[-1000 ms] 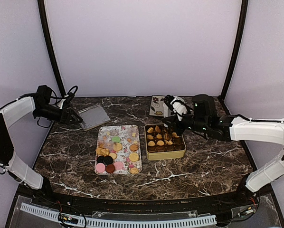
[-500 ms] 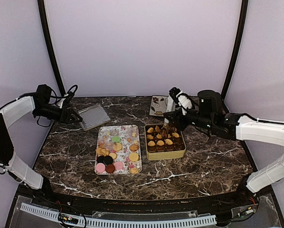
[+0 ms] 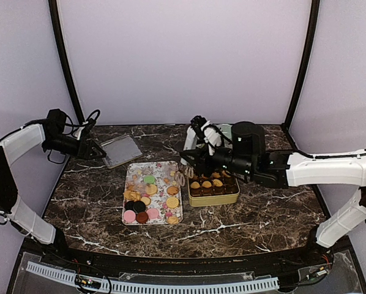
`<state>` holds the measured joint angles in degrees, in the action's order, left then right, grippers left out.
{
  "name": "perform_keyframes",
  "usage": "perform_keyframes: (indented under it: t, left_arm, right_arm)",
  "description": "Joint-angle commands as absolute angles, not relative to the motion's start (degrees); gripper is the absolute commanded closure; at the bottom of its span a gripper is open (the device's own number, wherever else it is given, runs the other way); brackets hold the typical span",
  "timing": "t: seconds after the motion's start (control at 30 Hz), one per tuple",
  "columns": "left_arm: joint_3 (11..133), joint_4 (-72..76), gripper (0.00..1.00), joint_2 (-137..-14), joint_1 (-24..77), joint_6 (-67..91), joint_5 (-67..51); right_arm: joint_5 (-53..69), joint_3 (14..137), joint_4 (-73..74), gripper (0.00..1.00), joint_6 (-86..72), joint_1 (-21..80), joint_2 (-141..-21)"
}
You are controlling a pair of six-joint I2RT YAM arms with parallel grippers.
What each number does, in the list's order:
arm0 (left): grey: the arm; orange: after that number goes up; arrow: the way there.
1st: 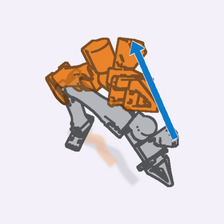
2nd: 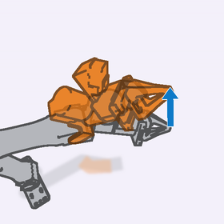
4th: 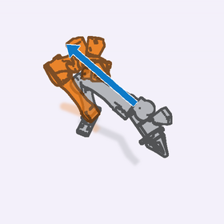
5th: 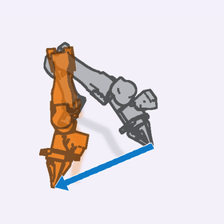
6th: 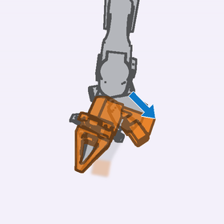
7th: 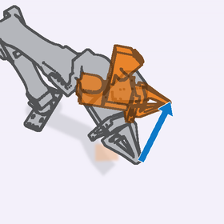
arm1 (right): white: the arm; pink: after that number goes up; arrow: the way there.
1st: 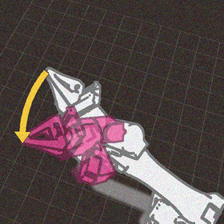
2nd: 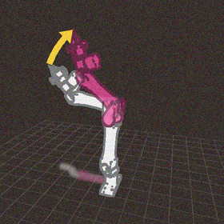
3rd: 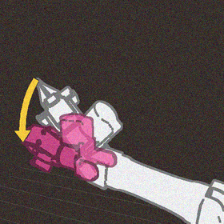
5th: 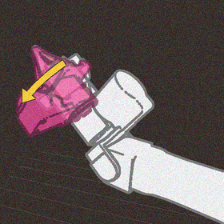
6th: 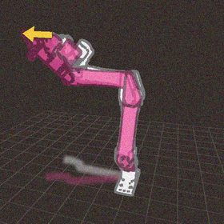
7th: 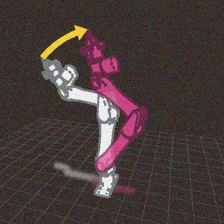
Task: Pack the cookies
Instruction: Pick up the fake cookies from the plate.
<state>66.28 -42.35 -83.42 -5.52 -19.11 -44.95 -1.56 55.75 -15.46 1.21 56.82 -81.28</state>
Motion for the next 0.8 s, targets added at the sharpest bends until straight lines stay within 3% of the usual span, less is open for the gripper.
perform_keyframes:
  t: [0.0,0.3,0.77]
  left_arm:
    - [66.8,-44.5,0.10,-81.4,-5.9,-20.5,-44.2]
    - [66.7,-44.5,0.10,-81.5,-5.9,-20.6,-44.9]
    - [66.7,-44.7,0.10,-81.1,-5.9,-20.7,-45.1]
  right_arm:
    - [-6.0,59.2,-22.6,0.59,-0.3,61.9,-86.8]
    - [-11.1,60.8,-24.1,0.58,-0.5,68.2,-96.3]
    - [-16.6,60.5,-25.3,0.55,2.0,69.1,-99.1]
